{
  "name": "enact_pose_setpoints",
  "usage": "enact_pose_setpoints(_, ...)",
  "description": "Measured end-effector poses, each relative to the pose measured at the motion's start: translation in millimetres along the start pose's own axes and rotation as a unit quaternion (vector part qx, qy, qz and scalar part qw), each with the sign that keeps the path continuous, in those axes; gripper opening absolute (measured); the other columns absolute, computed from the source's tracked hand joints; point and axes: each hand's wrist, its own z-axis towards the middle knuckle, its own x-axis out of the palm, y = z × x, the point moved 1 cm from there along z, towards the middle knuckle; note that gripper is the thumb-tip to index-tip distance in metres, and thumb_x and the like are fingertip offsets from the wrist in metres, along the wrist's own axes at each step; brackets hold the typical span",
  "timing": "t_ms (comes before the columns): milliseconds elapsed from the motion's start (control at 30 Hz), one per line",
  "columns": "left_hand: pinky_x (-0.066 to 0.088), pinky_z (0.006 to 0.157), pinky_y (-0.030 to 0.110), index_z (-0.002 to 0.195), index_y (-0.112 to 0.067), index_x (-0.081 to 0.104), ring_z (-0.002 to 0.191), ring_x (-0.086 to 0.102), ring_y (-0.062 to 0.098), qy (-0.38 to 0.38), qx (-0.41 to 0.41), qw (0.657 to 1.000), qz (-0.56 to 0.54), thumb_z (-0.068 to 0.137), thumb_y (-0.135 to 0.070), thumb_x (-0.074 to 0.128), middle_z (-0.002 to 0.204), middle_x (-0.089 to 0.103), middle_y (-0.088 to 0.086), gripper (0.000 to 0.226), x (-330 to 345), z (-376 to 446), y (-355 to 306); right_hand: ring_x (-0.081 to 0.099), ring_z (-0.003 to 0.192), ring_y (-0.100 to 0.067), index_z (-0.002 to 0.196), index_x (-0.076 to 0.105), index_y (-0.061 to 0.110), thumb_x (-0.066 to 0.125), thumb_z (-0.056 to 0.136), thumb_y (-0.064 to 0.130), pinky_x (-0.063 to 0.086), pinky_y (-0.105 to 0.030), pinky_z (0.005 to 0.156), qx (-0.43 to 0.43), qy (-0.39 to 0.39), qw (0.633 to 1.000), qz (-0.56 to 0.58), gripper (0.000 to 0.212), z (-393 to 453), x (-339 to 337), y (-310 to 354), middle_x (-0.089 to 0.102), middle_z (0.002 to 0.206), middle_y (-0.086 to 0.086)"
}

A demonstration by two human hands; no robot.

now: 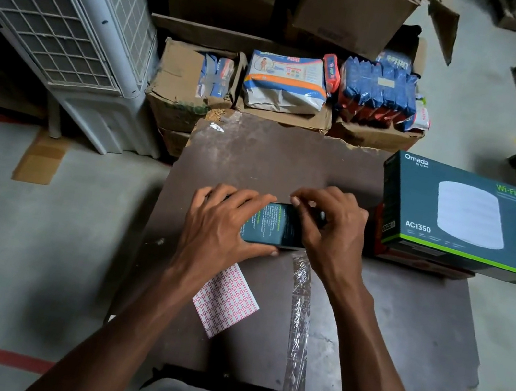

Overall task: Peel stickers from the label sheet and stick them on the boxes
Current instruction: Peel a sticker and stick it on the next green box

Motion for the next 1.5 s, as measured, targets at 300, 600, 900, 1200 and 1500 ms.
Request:
enact_pose_setpoints(300,0.040,0.094,0.039,0.136,-0.032,0.061,0.110,0.059,0.018,0.000,0.001,1.000,-0.003,0.070,-0.087,0.056,0.127,0.067,-0.009,0.087,1.8,-4.5,-0.3,0.049,0.089,-0.015,0.101,0.074,0.034,0.076,0.090,0.019,0.028,-0.038,0.076,-0.044,0.033,0.996,-0.073,0.019,0.5,4.2,-4.8,0.069,0.101,0.012)
enact_pose_setpoints(600,0.040,0.094,0.037,0.136,-0.033,0.061,0.111,0.059,0.017,-0.001,0.000,1.000,-0.005,0.068,-0.086,0.065,0.128,0.067,-0.010,0.086,1.9,-3.4,0.5,0.038,0.092,-0.009,0.103,0.075,0.032,0.075,0.091,0.020,0.020,-0.034,0.077,-0.065,0.046,0.994,-0.077,0.017,0.2,4.4,-8.3,0.069,0.105,0.009)
enact_pose_setpoints(900,0.038,0.095,0.036,0.137,-0.037,0.059,0.112,0.057,0.016,0.011,-0.005,1.000,-0.005,0.069,-0.085,0.063,0.128,0.065,-0.013,0.084,1.0,0.6,1.9,0.045,0.097,-0.016,0.113,0.076,0.034,0.069,0.092,0.020,0.031,-0.038,0.079,-0.058,0.095,0.991,-0.074,0.026,0.6,-2.8,-9.5,0.068,0.112,0.009)
enact_pose_setpoints(1200,0.042,0.089,0.040,0.132,-0.037,0.061,0.106,0.058,0.017,-0.004,-0.009,1.000,-0.018,0.069,-0.081,0.060,0.124,0.066,-0.015,0.077,-1.9,3.9,-0.9,0.053,0.100,-0.013,0.097,0.077,0.034,0.065,0.094,0.040,0.044,-0.051,0.093,0.086,0.061,0.993,0.048,0.015,8.6,-8.0,6.6,0.069,0.095,0.023)
enact_pose_setpoints(1500,0.042,0.090,0.040,0.133,-0.035,0.062,0.108,0.059,0.019,0.008,-0.011,1.000,-0.024,0.071,-0.081,0.053,0.125,0.067,-0.011,0.078,-4.1,4.9,-1.2,0.051,0.100,-0.020,0.096,0.076,0.032,0.065,0.095,0.044,0.030,-0.040,0.083,0.061,0.096,0.989,-0.095,0.016,13.7,-1.3,16.9,0.071,0.105,0.013)
